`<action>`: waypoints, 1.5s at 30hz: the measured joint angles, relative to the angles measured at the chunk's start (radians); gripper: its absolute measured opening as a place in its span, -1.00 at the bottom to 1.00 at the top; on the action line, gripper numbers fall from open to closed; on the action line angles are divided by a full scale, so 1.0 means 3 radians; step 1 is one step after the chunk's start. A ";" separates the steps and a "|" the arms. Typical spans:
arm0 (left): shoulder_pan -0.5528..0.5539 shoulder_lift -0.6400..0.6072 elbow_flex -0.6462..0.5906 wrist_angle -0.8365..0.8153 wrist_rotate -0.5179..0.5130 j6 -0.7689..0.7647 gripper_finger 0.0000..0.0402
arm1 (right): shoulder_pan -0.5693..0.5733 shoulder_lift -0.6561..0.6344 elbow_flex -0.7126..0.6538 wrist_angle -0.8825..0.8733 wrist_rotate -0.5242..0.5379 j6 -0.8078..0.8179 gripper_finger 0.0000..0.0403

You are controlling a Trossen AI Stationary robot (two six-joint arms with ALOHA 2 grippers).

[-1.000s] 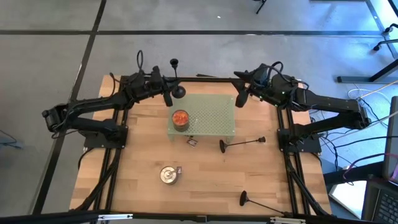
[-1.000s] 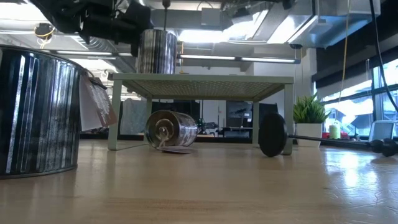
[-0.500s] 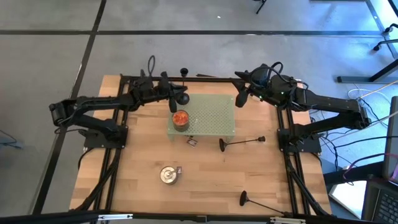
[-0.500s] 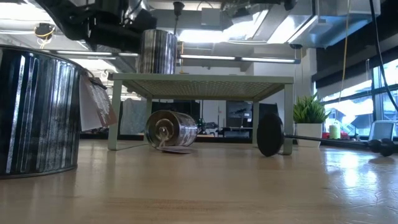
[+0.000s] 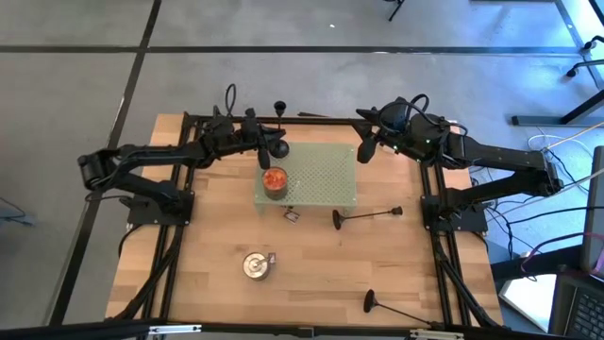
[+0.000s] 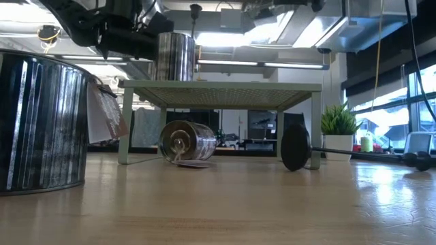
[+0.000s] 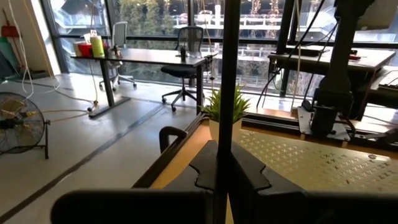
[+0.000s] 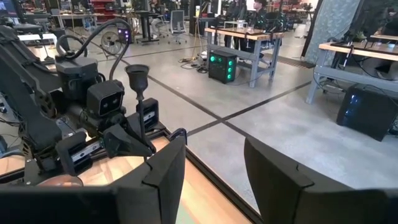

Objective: Pick & Place candle stick holders
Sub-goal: Put the top candle holder on the shelf

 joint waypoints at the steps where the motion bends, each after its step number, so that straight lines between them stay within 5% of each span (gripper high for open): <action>1: 0.0000 -0.0018 0.0000 -0.0016 -0.0001 0.0002 -0.95 | 0.0000 0.0000 0.0000 0.0000 0.0000 0.0000 -0.16; 45: 0.0037 -0.0212 0.0002 -0.0417 0.0009 0.0032 -0.89 | -0.0004 0.0000 0.0003 -0.0003 0.0061 -0.0050 -0.16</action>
